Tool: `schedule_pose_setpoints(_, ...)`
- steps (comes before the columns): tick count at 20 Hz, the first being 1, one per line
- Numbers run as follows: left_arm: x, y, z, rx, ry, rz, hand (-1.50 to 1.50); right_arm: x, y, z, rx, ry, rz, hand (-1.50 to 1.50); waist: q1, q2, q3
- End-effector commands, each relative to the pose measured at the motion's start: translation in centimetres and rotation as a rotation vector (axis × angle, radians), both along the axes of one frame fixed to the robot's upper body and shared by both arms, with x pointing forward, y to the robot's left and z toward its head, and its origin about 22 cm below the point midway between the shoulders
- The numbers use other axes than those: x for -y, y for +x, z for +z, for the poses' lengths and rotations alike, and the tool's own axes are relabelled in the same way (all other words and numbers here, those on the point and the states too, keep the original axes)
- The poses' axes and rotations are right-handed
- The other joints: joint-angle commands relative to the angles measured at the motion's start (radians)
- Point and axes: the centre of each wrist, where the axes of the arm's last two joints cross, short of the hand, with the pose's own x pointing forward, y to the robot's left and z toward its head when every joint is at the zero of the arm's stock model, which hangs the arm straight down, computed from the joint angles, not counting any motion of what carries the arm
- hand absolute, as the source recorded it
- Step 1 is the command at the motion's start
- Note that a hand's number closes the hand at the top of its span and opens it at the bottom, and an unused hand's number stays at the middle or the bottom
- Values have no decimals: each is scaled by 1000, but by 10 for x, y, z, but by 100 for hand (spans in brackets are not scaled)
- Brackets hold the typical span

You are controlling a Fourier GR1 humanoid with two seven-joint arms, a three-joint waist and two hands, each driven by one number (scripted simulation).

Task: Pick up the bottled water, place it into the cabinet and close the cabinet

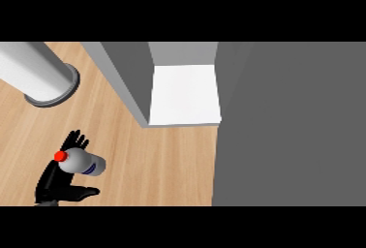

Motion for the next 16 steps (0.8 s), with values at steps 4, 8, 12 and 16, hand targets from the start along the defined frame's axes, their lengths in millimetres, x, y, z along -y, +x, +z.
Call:
schedule_pose_setpoints(4, 11, 16, -11, 32, -80, -80, -150, -8, -15, 42, 75, 49, 19, -150, 7, 0, 1)
schedule_pose_setpoints(8, 33, 11, -28, 34, -219, -37, 150, -3, -18, 37, 81, 35, 23, -150, 4, -1, 1)
schedule_pose_setpoints(12, 17, 14, -23, 54, -289, -41, 150, -18, -19, 44, 101, 36, 23, -150, 8, 0, 0)
schedule_pose_setpoints(16, 19, 20, -21, 96, -253, -71, 150, -12, -19, 44, 66, 31, 20, -150, 7, 1, 0)
